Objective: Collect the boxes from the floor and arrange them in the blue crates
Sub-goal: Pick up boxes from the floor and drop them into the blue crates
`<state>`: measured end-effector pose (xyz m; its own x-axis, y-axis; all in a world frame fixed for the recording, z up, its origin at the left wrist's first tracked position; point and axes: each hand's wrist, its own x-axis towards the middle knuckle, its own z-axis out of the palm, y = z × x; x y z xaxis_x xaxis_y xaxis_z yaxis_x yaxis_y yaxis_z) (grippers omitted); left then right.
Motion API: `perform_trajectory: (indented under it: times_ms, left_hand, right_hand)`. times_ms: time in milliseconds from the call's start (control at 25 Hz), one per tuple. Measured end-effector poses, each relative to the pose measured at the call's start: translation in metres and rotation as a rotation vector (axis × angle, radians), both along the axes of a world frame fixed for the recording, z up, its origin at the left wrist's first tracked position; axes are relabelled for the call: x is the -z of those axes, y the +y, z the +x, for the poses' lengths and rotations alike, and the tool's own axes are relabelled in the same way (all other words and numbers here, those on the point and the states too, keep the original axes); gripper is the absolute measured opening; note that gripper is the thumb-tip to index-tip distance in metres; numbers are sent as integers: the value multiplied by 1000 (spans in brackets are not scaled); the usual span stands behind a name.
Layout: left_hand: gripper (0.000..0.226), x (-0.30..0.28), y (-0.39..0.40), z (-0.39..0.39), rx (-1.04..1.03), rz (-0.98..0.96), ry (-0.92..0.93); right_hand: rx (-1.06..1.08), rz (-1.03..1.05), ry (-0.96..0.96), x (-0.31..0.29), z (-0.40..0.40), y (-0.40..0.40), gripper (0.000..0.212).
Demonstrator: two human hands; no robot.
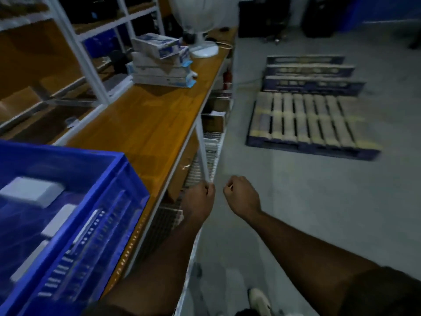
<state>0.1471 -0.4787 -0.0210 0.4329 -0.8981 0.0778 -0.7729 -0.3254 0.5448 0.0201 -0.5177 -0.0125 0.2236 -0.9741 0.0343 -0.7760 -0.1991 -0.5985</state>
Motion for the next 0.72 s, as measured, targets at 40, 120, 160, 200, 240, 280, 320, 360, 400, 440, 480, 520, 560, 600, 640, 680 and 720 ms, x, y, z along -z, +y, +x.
perform_trajectory:
  times_ms: [40,120,160,200,240,280,320,360,400,440,480,520,560,600,640,680,720]
  left_hand:
    - [38,4,-5,-14,56,8,4]
    - [37,12,-10,-47,163,24,24]
    - [36,17,-10,-66,224,33,27]
    - [36,22,-9,-84,280,41,24]
    - [36,27,-7,-101,336,50,17]
    - [35,30,-4,-120,391,58,9]
    - [35,31,-2,-137,444,64,-7]
    - [36,33,1,-158,508,63,-26]
    - [37,34,3,-177,566,60,-47]
    - [38,32,8,-196,617,53,-60]
    - [39,31,13,-216,662,45,-66]
    - [40,29,17,-234,700,36,-64]
    - [41,28,21,-255,744,29,-65]
    - [41,28,25,-274,782,27,-72]
    - [42,27,30,-294,820,30,-81]
    - [41,26,37,-314,856,36,-86]
    - [41,26,44,-333,887,39,-85]
  right_hand:
    - [62,6,12,5,-17,4,18]
    - [188,11,39,16,-52,14,20]
    - [253,17,57,21,-72,22,21]
    - [310,26,77,25,-90,30,23]
    - [366,33,95,30,-109,39,24]
    - [422,34,111,34,-128,48,25]
    - [477,32,121,38,-146,58,26]
    - [541,26,126,41,-166,68,26]
    - [600,22,124,43,-184,78,25]
    - [658,17,120,45,-202,87,25]
    - [715,12,117,47,-219,97,24]
    - [765,9,117,47,-234,106,25]
    - [813,7,117,48,-251,116,25]
    - [852,6,116,48,-266,125,25]
    - [885,6,115,48,-282,134,25]
    - [916,8,115,48,-299,145,25]
    - [949,12,115,46,-316,155,25]
